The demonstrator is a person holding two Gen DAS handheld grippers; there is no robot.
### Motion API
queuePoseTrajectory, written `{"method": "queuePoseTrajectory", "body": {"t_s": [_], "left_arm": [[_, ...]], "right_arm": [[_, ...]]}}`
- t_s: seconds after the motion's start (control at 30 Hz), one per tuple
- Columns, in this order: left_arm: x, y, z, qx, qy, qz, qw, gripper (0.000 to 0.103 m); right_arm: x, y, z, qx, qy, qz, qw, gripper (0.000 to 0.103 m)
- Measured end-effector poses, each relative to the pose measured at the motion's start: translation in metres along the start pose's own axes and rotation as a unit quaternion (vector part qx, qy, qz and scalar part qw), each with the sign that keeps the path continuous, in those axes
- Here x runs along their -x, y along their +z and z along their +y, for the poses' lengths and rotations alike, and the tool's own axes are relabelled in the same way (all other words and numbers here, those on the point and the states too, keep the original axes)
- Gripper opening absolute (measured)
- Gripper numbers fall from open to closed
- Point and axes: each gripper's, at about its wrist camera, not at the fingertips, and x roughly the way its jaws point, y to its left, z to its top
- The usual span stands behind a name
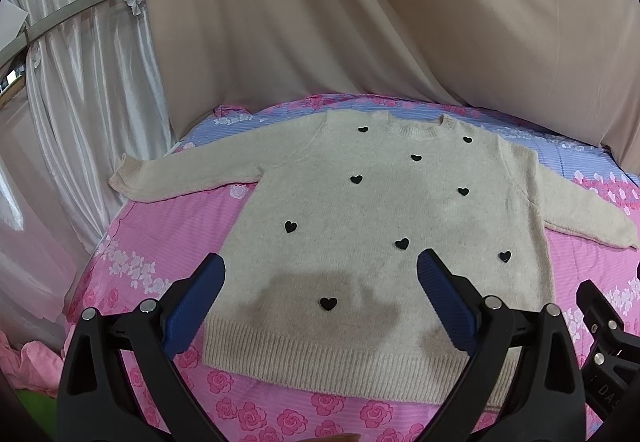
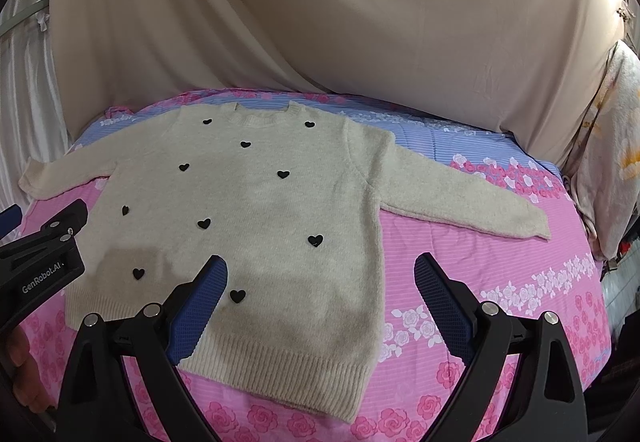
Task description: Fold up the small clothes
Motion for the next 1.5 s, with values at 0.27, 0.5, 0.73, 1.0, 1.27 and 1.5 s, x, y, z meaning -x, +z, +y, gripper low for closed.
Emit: {"method": "queuePoseTrajectory", "body": {"t_s": [0.27, 0.5, 0.73, 1.0, 1.27, 1.5], "left_arm": [[-0.002, 0.007, 0.0, 0.0, -0.005, 0.002, 1.0, 0.095], [-0.004, 0.008, 0.0, 0.0, -0.004, 0.002, 1.0, 0.095], [-0.007, 0.008, 0.004, 0.001, -0.006, 0.003, 1.0, 0.095], [-0.007, 0.007, 0.006, 0.001, -0.007, 0.003, 1.0, 0.095], [-0.013, 0.006, 0.009, 0.024, -0.033, 0.031, 0.9987, 0.097], [-0.014, 0.005, -0.011, 0.017, -0.021, 0.043, 0.9987, 0.097]], "right_arm": [[0.0, 0.001, -0.003, -0.002, -0.001, 0.002, 1.0, 0.093], [-0.001, 0.002, -0.005, -0.001, 0.0, 0.005, 1.0, 0.093], [-0.002, 0.003, -0.005, -0.001, 0.0, 0.005, 1.0, 0.093], [-0.004, 0.003, -0.004, -0.001, 0.001, 0.007, 1.0, 0.093], [-0.036, 0.002, -0.046, -0.045, -0.015, 0.042, 0.998, 0.093], [-0.094, -0.006, -0.207, -0.18, -0.111, 0.063, 0.975, 0.093]]}}
